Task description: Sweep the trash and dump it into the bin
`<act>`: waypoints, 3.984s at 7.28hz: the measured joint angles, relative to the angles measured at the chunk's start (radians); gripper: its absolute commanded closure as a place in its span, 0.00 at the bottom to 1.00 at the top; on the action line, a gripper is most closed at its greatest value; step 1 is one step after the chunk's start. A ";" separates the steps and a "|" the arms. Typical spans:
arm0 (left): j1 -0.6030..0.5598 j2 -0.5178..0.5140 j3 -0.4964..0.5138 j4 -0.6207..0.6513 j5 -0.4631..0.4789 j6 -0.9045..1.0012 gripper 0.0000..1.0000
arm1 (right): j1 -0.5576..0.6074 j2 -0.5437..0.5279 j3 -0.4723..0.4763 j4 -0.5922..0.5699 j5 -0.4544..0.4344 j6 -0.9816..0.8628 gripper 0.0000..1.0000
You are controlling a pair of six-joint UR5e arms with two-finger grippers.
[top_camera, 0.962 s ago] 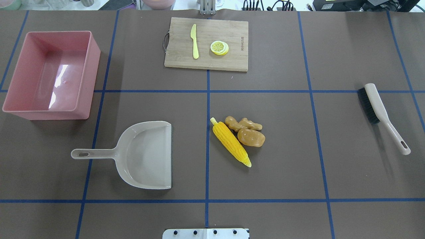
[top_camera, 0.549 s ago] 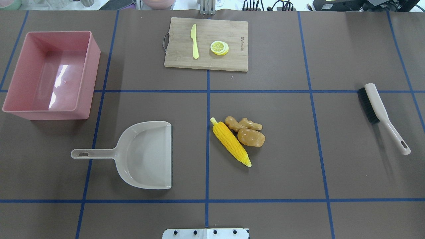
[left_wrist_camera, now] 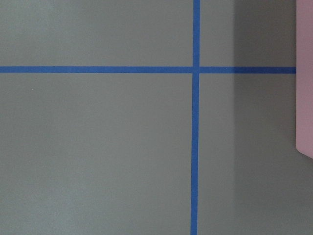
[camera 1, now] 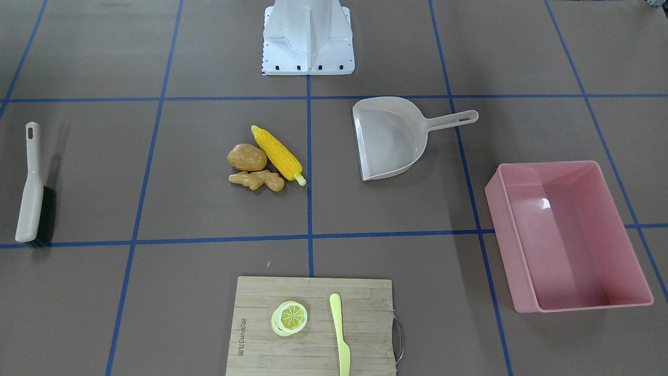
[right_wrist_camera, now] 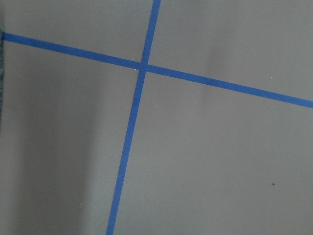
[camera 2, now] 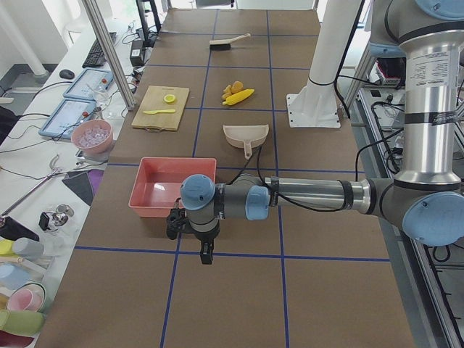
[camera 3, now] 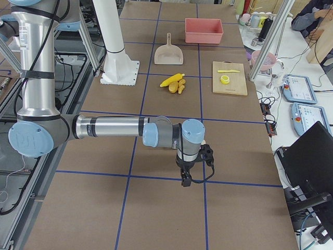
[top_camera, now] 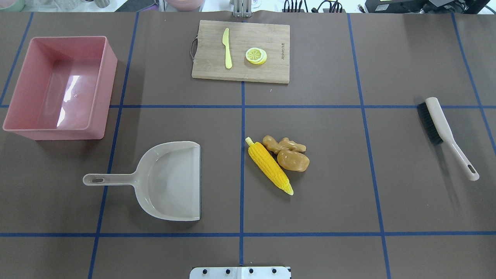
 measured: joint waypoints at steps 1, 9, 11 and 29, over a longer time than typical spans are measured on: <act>0.000 0.000 0.004 -0.001 0.000 0.001 0.01 | 0.000 -0.001 -0.001 0.000 0.000 0.003 0.00; 0.001 -0.001 0.007 -0.003 0.000 0.002 0.01 | -0.268 0.057 0.025 0.001 0.013 0.276 0.01; 0.001 -0.006 -0.001 -0.003 0.017 0.003 0.01 | -0.319 0.039 0.072 0.000 0.064 0.381 0.01; 0.549 -0.459 -0.338 0.277 0.069 0.005 0.01 | -0.503 0.043 0.157 -0.015 0.082 0.595 1.00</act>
